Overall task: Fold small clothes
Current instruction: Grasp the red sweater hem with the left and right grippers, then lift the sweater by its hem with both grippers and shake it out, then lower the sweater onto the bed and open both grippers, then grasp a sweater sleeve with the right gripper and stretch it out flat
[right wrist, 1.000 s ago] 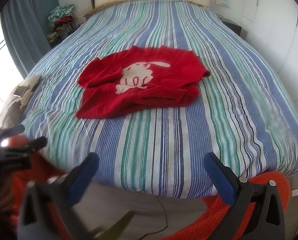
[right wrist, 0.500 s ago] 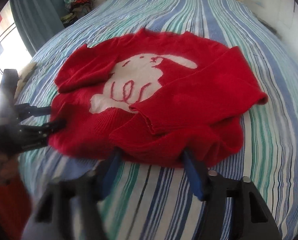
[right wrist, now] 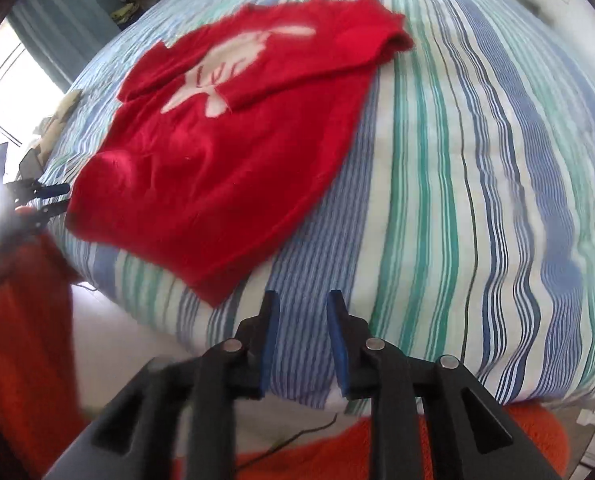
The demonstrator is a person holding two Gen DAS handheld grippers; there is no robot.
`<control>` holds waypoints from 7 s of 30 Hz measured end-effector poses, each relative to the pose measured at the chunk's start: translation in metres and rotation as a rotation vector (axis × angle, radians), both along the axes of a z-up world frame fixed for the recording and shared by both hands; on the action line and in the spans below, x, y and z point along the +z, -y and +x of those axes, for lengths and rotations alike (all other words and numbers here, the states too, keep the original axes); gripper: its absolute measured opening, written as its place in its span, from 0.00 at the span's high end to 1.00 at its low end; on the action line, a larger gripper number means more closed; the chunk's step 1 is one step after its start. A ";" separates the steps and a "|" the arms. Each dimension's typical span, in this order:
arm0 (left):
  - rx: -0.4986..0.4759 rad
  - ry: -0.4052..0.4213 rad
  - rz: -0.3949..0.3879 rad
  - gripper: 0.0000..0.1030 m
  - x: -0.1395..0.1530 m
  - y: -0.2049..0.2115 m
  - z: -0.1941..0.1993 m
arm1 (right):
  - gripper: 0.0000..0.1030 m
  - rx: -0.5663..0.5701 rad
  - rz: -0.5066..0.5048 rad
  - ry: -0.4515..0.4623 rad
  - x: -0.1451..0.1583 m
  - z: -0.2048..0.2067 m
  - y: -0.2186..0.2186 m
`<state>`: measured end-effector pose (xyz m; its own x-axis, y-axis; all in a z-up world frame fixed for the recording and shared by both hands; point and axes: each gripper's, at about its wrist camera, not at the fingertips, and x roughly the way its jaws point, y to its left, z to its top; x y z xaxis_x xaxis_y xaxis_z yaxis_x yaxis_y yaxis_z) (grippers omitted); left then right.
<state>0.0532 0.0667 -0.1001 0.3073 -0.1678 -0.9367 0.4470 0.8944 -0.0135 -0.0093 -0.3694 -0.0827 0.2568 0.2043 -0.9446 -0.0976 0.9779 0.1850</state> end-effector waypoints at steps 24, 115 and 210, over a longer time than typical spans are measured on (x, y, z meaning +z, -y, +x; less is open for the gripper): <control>0.125 -0.230 -0.226 0.80 -0.019 0.028 0.007 | 0.93 -0.264 0.326 -0.122 -0.018 0.001 0.006; 0.146 -0.155 0.043 0.95 -0.054 0.103 -0.016 | 0.98 -0.322 0.165 -0.196 -0.065 0.022 0.013; 0.449 0.045 0.041 0.29 -0.006 0.022 -0.023 | 0.83 -0.793 -0.063 0.130 -0.027 0.115 0.342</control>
